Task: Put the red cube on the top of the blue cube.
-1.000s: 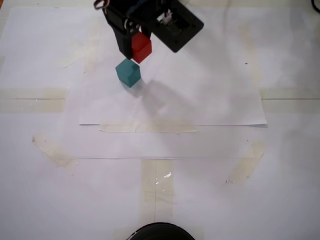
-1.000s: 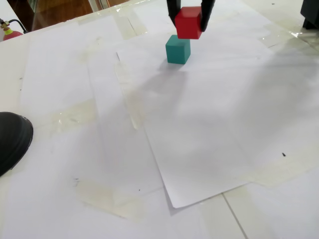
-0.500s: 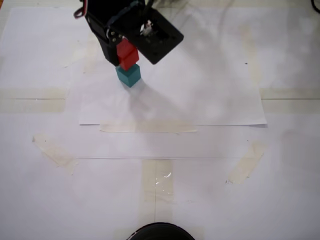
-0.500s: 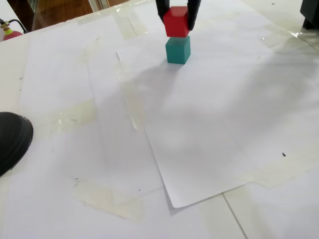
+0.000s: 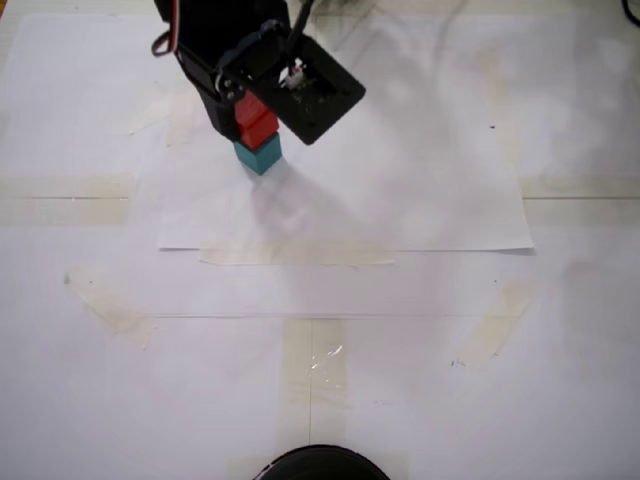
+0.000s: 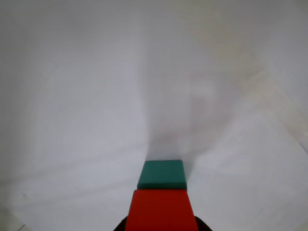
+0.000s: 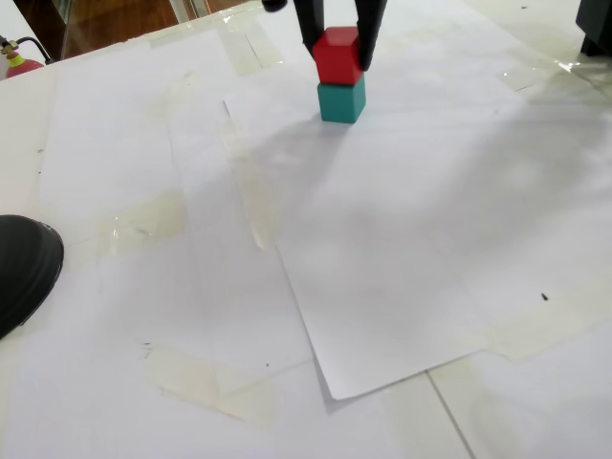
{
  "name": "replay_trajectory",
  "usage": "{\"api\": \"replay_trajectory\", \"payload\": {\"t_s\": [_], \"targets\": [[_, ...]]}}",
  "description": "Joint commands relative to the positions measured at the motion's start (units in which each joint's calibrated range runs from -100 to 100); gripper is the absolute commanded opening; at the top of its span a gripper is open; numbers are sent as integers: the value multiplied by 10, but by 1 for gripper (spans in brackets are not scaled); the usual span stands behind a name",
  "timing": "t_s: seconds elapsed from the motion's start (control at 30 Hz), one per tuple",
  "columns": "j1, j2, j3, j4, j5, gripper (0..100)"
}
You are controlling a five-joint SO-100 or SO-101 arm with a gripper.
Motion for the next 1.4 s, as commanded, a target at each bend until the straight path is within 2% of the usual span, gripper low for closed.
{"api": "replay_trajectory", "payload": {"t_s": [0.0, 0.7, 1.37], "targets": [[7, -2, -52, -10, 3, 10], [6, 12, -52, -17, 2, 10], [-10, -22, -35, 23, -21, 33]]}}
